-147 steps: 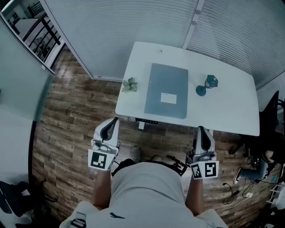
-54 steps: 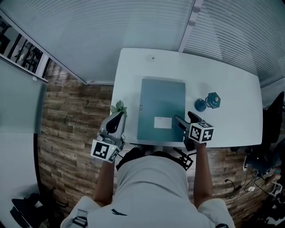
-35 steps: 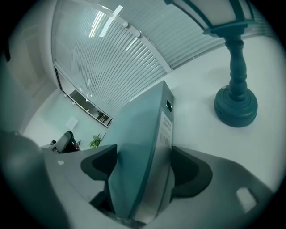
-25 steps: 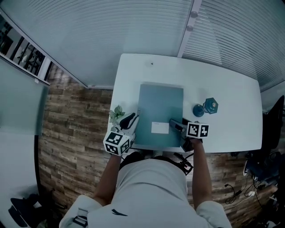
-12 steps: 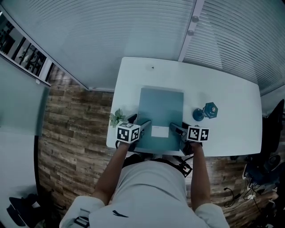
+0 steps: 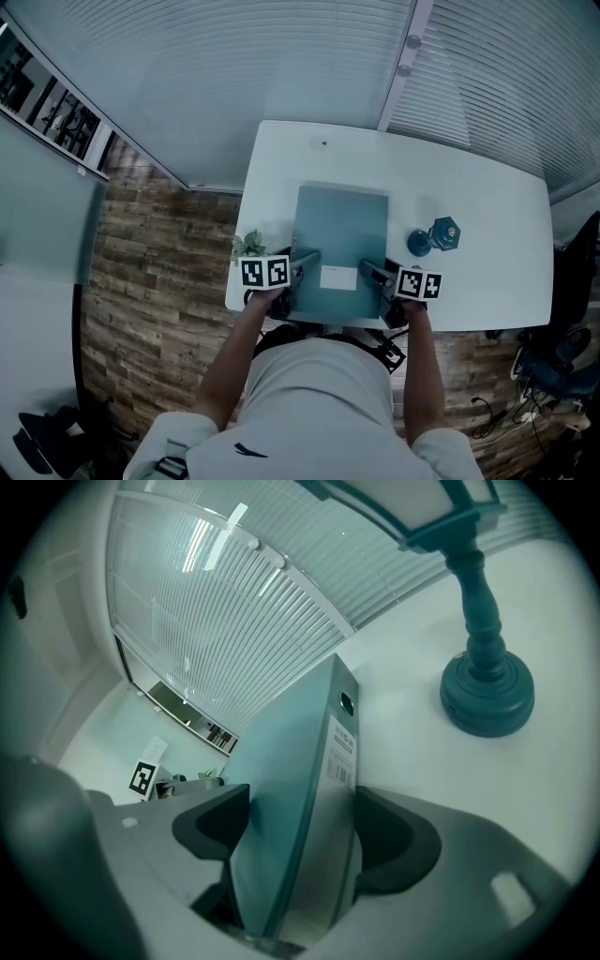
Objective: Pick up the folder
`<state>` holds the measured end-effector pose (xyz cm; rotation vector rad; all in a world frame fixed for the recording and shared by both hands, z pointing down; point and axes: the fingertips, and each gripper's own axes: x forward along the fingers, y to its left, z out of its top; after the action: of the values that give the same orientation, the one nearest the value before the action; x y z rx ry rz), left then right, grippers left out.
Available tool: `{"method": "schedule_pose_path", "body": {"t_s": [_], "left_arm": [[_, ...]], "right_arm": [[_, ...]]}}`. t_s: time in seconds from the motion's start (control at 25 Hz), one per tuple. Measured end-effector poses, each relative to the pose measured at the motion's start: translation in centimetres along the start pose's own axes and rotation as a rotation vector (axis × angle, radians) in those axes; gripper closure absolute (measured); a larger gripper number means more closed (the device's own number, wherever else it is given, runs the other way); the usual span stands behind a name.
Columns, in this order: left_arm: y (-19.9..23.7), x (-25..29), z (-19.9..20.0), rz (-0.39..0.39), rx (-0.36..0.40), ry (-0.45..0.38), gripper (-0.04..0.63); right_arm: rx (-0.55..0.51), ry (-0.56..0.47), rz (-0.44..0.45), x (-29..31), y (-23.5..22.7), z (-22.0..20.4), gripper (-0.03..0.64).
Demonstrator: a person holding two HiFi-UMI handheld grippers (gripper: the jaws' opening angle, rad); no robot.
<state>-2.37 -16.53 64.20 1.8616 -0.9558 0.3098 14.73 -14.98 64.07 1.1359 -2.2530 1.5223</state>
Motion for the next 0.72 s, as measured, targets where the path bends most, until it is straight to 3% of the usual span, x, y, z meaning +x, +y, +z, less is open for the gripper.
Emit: {"method": "schedule_pose_path", "body": {"t_s": [0.24, 0.56, 0.72], "left_arm": [[-0.2, -0.1, 0.0, 0.011, 0.003, -0.014, 0.206], [-1.7, -0.9, -0.3, 0.005, 0.088, -0.072, 0.206], [-2.5, -2.0, 0.2, -0.027, 0.136, -0.152, 0.204]], "right_arm": [[0.052, -0.095, -0.025, -0.1, -0.1, 0.4, 0.261], [0.022, -0.204, -0.042, -1.7, 1.2, 0.6, 0.267], [0.122, -0.296, 0.051, -2.9, 2.0, 1.8, 0.265]]}}
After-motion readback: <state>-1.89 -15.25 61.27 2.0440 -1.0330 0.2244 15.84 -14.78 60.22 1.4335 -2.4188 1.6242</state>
